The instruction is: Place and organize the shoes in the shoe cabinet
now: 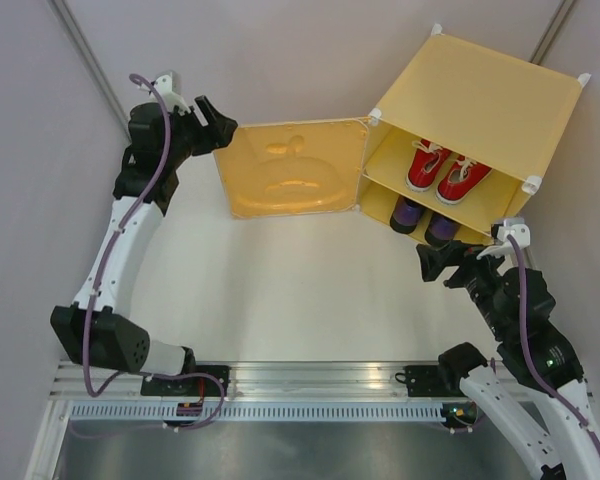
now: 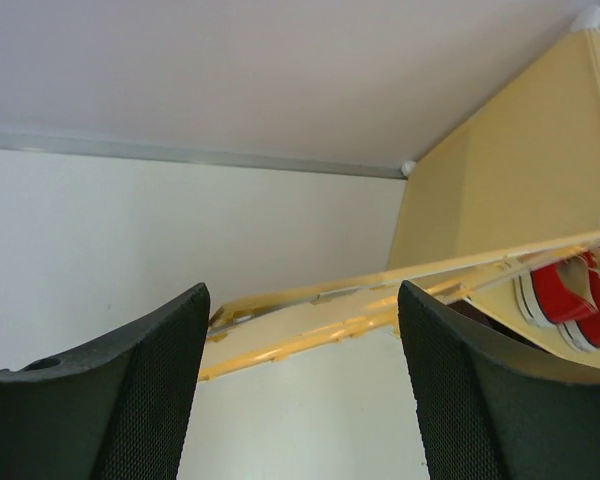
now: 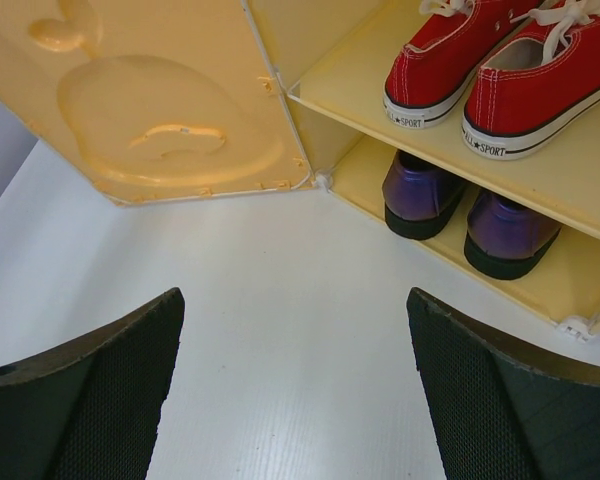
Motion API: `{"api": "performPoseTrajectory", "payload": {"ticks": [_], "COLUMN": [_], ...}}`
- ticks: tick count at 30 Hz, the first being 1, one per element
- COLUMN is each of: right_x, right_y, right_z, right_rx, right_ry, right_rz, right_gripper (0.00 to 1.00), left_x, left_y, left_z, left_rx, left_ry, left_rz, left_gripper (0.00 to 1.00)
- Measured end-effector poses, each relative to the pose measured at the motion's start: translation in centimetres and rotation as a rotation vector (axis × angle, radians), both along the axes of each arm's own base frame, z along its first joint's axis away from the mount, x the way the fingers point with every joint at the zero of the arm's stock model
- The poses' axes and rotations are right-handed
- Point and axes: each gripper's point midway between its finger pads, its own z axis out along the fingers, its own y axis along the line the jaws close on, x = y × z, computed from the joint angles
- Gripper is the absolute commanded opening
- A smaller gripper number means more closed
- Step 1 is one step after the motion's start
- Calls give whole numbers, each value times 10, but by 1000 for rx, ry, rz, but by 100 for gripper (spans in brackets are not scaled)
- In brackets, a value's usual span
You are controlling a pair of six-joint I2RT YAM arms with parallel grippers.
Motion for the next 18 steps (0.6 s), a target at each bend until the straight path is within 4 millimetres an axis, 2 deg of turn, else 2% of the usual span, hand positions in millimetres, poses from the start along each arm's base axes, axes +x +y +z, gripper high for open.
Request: {"api": "performPoseTrajectory", "payload": {"ticks": [6, 11, 15, 18], "right_x": [-6, -9, -9, -10], "right_y": [-4, -6, -6, -6], "right_z": [2, 4, 3, 2], "right_rx": [1, 3, 1, -2], "right_ry": [-17, -28, -23, -19], "right_rz": [-6, -5, -4, -4], "right_gripper": [95, 95, 95, 95], "left_x": [-68, -119, -147, -159], "left_y": [-10, -28, -24, -16], "left_z": [-5, 9, 16, 15], "left_rx": [-68, -91, -89, -79], "left_ry": [37, 29, 33, 43], "left_rz": [-90, -203, -212, -177], "left_gripper": [79, 80, 80, 78]}}
